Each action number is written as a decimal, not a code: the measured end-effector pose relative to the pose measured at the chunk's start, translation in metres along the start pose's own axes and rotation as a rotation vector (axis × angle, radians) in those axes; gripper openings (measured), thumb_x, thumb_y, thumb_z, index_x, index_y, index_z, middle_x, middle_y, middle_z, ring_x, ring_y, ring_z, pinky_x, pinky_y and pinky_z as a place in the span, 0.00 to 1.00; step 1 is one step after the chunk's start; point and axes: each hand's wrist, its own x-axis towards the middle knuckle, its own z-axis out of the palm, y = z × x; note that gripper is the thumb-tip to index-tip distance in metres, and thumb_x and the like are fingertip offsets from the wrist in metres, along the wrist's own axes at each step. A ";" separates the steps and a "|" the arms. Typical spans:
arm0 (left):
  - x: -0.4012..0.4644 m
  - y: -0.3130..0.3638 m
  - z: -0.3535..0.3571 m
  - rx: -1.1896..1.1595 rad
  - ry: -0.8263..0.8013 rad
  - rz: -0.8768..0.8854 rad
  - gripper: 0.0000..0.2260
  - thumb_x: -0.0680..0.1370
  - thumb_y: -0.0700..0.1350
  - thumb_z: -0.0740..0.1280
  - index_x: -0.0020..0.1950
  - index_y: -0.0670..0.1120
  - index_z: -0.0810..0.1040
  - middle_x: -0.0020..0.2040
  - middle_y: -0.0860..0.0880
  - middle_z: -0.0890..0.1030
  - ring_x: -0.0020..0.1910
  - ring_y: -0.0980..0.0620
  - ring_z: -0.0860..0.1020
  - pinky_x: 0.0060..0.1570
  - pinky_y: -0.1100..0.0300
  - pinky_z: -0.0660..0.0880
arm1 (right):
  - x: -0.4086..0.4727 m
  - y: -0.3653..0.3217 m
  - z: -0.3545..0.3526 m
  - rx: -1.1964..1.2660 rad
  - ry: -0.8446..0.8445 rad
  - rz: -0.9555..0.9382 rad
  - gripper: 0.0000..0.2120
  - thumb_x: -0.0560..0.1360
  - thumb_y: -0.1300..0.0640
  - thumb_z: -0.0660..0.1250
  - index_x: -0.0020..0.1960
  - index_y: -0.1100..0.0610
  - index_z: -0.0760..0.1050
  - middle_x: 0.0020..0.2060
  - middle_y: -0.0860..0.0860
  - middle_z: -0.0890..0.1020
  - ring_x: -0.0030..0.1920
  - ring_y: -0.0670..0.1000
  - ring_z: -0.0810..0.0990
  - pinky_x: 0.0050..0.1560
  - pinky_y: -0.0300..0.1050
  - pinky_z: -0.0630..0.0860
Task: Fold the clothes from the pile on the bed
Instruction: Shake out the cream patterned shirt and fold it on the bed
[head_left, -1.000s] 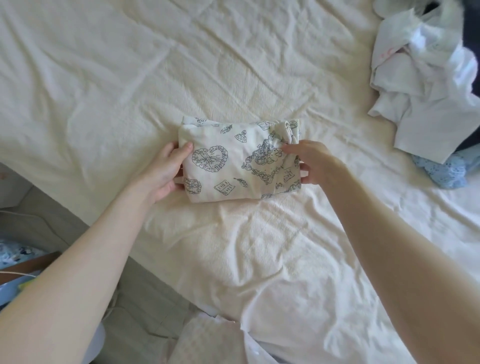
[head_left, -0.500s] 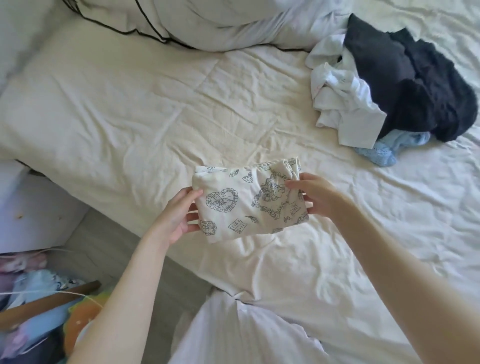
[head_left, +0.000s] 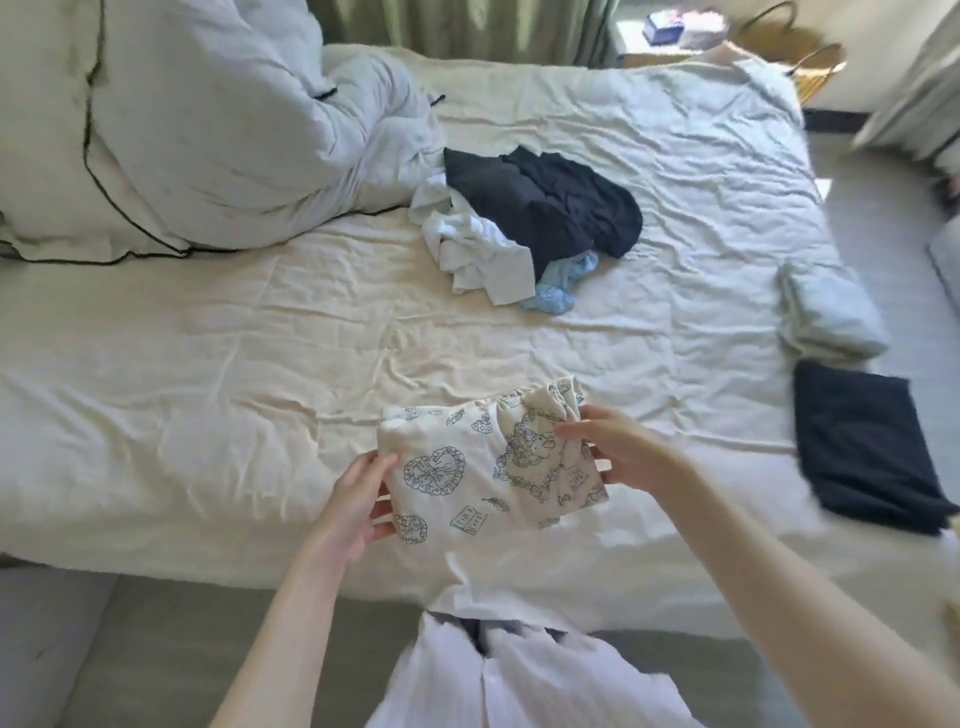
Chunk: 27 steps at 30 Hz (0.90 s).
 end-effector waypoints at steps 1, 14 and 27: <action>-0.002 -0.002 0.009 0.036 -0.040 0.000 0.07 0.80 0.47 0.61 0.56 0.47 0.72 0.46 0.44 0.78 0.39 0.45 0.78 0.36 0.55 0.74 | -0.011 0.013 -0.008 0.041 0.044 0.004 0.09 0.75 0.61 0.67 0.55 0.57 0.75 0.51 0.56 0.81 0.53 0.56 0.79 0.54 0.57 0.76; -0.052 -0.037 0.145 0.295 -0.372 0.006 0.05 0.79 0.47 0.63 0.53 0.48 0.75 0.48 0.41 0.79 0.39 0.44 0.78 0.35 0.54 0.75 | -0.125 0.149 -0.118 0.391 0.300 -0.015 0.10 0.76 0.57 0.67 0.57 0.55 0.75 0.51 0.55 0.82 0.54 0.56 0.79 0.51 0.55 0.76; -0.028 -0.090 0.410 0.391 -0.414 -0.038 0.05 0.78 0.47 0.63 0.51 0.49 0.75 0.37 0.49 0.83 0.32 0.51 0.81 0.29 0.57 0.76 | -0.095 0.249 -0.360 0.484 0.355 0.059 0.11 0.74 0.54 0.69 0.55 0.55 0.75 0.51 0.54 0.82 0.51 0.55 0.80 0.53 0.57 0.78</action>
